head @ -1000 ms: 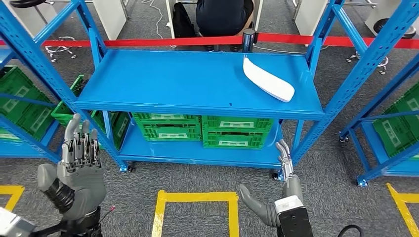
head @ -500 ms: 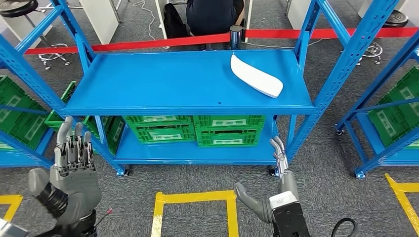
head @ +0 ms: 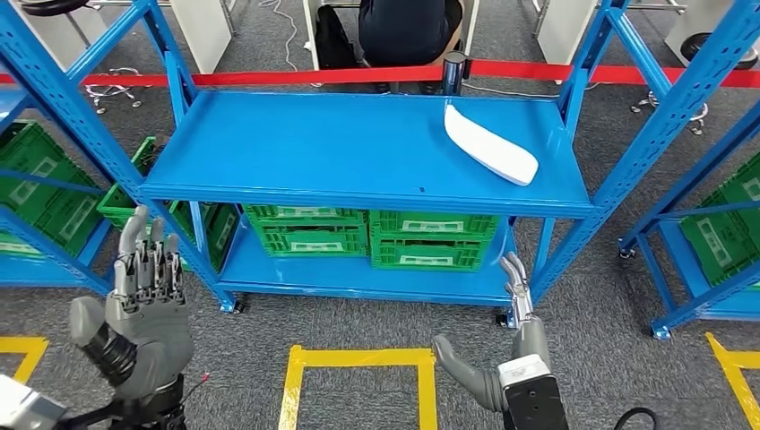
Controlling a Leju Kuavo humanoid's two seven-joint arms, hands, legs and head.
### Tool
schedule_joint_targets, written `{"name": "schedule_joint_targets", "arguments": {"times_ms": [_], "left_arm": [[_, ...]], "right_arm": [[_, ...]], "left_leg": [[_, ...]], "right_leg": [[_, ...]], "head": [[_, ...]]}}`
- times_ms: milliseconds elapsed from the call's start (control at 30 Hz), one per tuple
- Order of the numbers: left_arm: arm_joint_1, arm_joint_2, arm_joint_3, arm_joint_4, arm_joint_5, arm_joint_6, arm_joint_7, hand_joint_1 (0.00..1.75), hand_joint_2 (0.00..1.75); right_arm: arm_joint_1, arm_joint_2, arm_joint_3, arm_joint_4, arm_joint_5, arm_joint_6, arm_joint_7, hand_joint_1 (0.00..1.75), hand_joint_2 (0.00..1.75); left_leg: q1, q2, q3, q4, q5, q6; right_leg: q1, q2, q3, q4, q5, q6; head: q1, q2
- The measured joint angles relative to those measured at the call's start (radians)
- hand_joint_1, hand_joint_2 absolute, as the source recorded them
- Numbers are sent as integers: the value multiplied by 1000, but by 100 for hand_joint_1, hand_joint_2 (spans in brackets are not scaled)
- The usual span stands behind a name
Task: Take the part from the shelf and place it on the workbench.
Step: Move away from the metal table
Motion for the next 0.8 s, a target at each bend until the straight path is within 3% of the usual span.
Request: {"name": "schedule_joint_targets", "arguments": {"times_ms": [67,133,200,267,333,367,400,433,467,533,600,633,700,733,800], "left_arm": [[0,0,0,0,0,0,0,0,0],[-1,0,0,-1,0,0,-1,0,0],[-1,0,0,-1,0,0,-1,0,0],[-1,0,0,-1,0,0,-1,0,0],[-1,0,0,-1,0,0,-1,0,0],[0,0,0,-1,0,0,-1,0,0],[0,0,0,-1,0,0,0,0,0],[0,0,0,-1,0,0,0,0,0],[0,0,0,-1,0,0,0,0,0],[-1,0,0,-3,0,0,0,0,0],[-3,0,0,-6,0,0,-1,0,0],[-3,0,0,-6,0,0,-1,0,0],[-2,0,0,-7,0,0,-1,0,0],[-2,-1,0,-8,0,0,-1,0,0],[-1,-1,0,-8,0,0,-1,0,0]], "right_arm": [[0,0,0,0,0,0,0,0,175],[0,0,1,-1,0,0,0,0,175],[0,-1,1,-1,0,0,0,0,175],[0,-1,1,-1,0,0,0,0,175],[0,-1,1,-1,0,0,1,0,175],[1,-1,1,-1,0,0,1,0,175],[1,-1,1,-1,0,0,2,0,175],[1,-1,2,-1,0,0,2,0,175],[1,-1,2,-1,0,0,2,0,175],[0,-1,2,-1,0,0,1,0,175],[0,-1,2,-1,1,0,2,0,175],[-1,-1,2,-1,0,0,2,0,175],[0,-1,3,-2,1,0,2,0,175],[-1,-2,3,-3,1,0,2,0,175],[-2,-2,3,-5,1,0,2,0,175]], "left_leg": [[-5,-3,-15,18,-16,-6],[-6,-5,-27,26,-25,-7],[-3,-5,-36,52,-42,-18],[7,-4,-83,154,-97,-40],[21,-1,-161,302,-158,-56],[25,-1,-191,352,-170,-58],[26,0,-203,365,-162,-55],[25,0,-195,336,-135,-46],[20,0,-168,272,-97,-31],[-5,0,-92,112,-26,9],[-26,-3,-50,28,-3,31],[-30,-6,-45,16,-3,31],[-22,-6,-27,1,4,26],[-17,-5,-16,-7,8,24],[-12,-3,-3,-15,13,25]], "right_leg": [[-7,4,52,-95,23,-4],[-10,7,62,-105,22,-17],[-12,7,60,-101,22,-24],[-14,6,60,-99,22,-28],[-14,5,58,-99,22,-30],[-12,5,57,-99,21,-30],[-9,5,58,-99,20,-30],[-5,5,60,-100,20,-30],[0,5,63,-103,19,-31],[6,6,73,-112,19,-34],[10,8,79,-120,19,-32],[13,8,80,-122,17,-30],[17,7,74,-115,9,-26],[19,6,61,-87,-7,-23],[21,5,-2,40,-63,-20]], "head": [[9,0],[4,0],[-4,0],[-13,0],[-27,0],[-33,0],[-39,0],[-45,0],[-50,0],[-54,0],[-54,0],[-53,0],[-54,0],[-51,0],[-40,0]]}}
